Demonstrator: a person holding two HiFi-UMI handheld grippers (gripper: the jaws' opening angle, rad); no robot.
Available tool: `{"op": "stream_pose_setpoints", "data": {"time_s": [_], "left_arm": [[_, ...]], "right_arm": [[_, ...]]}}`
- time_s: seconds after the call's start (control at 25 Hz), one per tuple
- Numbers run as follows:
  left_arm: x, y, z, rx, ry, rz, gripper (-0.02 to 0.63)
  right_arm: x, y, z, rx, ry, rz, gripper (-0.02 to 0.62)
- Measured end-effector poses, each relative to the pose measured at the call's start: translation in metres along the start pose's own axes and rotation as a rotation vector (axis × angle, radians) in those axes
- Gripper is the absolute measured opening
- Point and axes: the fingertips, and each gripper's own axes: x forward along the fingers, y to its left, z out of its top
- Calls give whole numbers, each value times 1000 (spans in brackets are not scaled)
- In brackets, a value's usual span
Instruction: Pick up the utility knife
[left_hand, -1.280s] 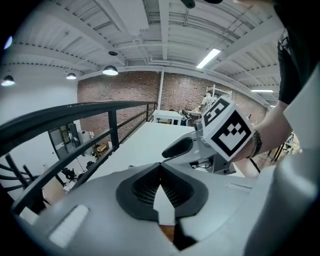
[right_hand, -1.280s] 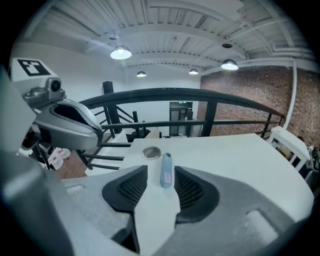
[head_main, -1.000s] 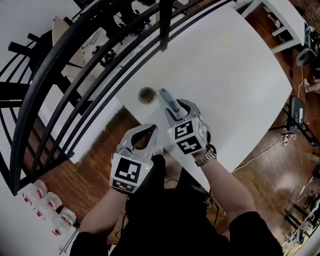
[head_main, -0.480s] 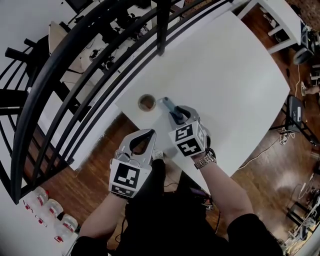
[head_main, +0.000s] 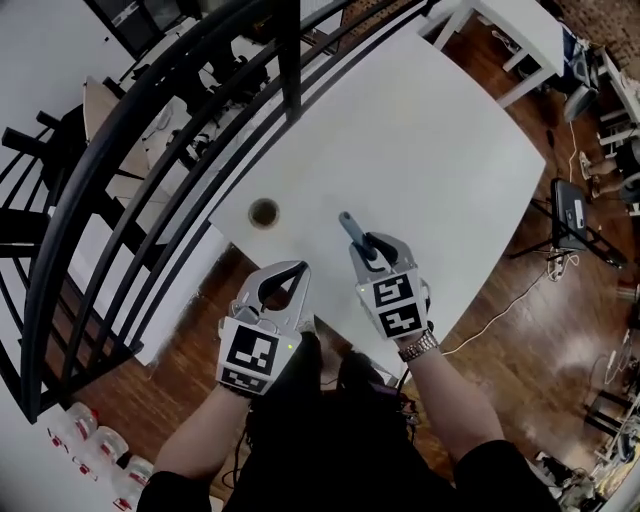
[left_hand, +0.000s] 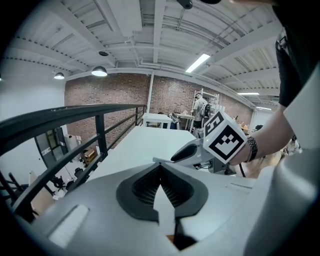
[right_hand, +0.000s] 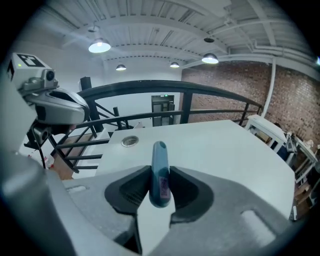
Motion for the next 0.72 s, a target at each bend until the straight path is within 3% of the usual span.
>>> {"op": "stream_pose_setpoints", "data": {"time_s": [0.36,0.72], "left_arm": [[18,-91,40,86,-35,-71,17],[18,-158,65,120,-57,-90,17]], "right_arm": [[-116,-45,-6,72,-166,-85,88],[-195,-67,-18,81,-248,-122,69]]}}
